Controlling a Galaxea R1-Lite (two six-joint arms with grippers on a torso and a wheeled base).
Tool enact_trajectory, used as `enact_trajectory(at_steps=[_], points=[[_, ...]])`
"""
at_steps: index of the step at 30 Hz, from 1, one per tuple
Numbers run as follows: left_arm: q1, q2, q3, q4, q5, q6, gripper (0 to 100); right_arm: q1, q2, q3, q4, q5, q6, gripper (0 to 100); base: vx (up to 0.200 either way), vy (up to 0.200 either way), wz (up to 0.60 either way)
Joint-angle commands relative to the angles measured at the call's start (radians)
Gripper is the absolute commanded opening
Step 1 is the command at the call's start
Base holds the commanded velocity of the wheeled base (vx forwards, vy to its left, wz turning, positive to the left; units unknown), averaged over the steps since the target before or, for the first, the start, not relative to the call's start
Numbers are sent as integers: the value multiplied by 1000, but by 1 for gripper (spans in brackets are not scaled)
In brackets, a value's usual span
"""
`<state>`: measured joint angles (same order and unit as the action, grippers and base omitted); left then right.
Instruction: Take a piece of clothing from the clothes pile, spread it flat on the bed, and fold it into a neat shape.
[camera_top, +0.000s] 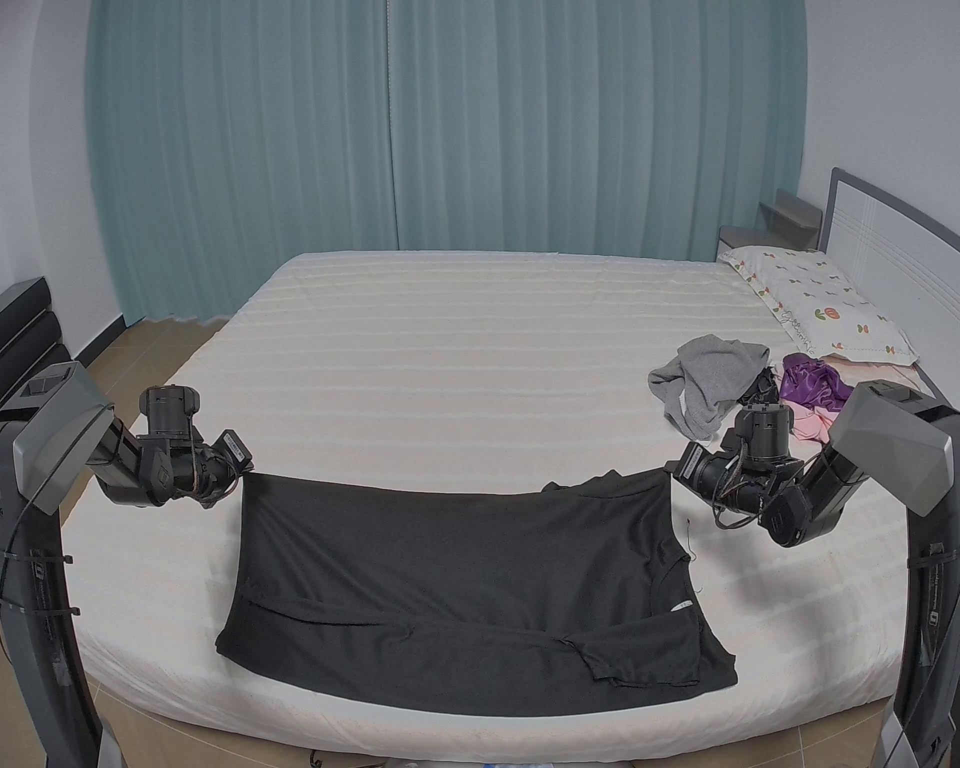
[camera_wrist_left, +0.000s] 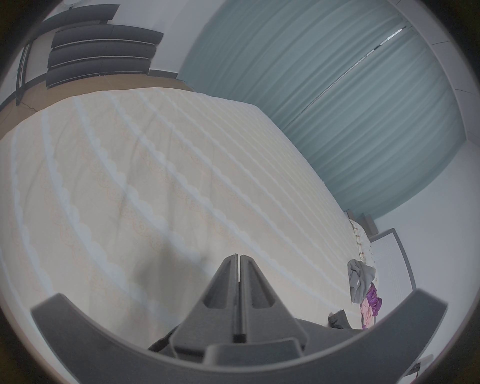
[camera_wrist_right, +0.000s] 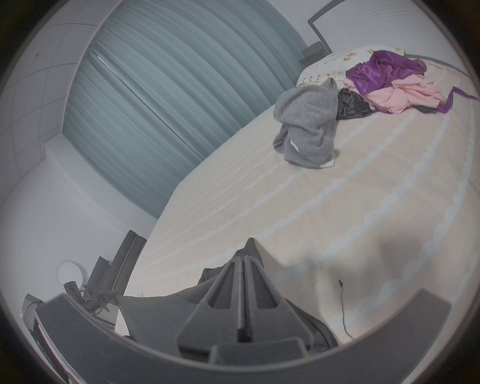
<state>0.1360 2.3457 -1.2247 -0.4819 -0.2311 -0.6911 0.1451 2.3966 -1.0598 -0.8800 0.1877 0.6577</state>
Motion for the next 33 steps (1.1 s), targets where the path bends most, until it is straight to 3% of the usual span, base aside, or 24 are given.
enact_trajectory(at_steps=[1, 15, 22, 33], points=[[-1, 37, -13, 0, 3, -1, 0, 7, 41, -14, 3, -1, -3, 0, 0, 0, 0], [4, -71, 119, -15, -21, 2, 0, -1, -109, 193, -20, 47, -3, 0, 0, 0, 0], [27, -134, 266, -95, -47, 10, 0, -2, -149, 362, -125, 50, -12, 0, 0, 0, 0], [74, -134, 427, -153, -86, 94, 0, -1, -149, 538, -223, 81, -58, 0, 0, 0, 0]])
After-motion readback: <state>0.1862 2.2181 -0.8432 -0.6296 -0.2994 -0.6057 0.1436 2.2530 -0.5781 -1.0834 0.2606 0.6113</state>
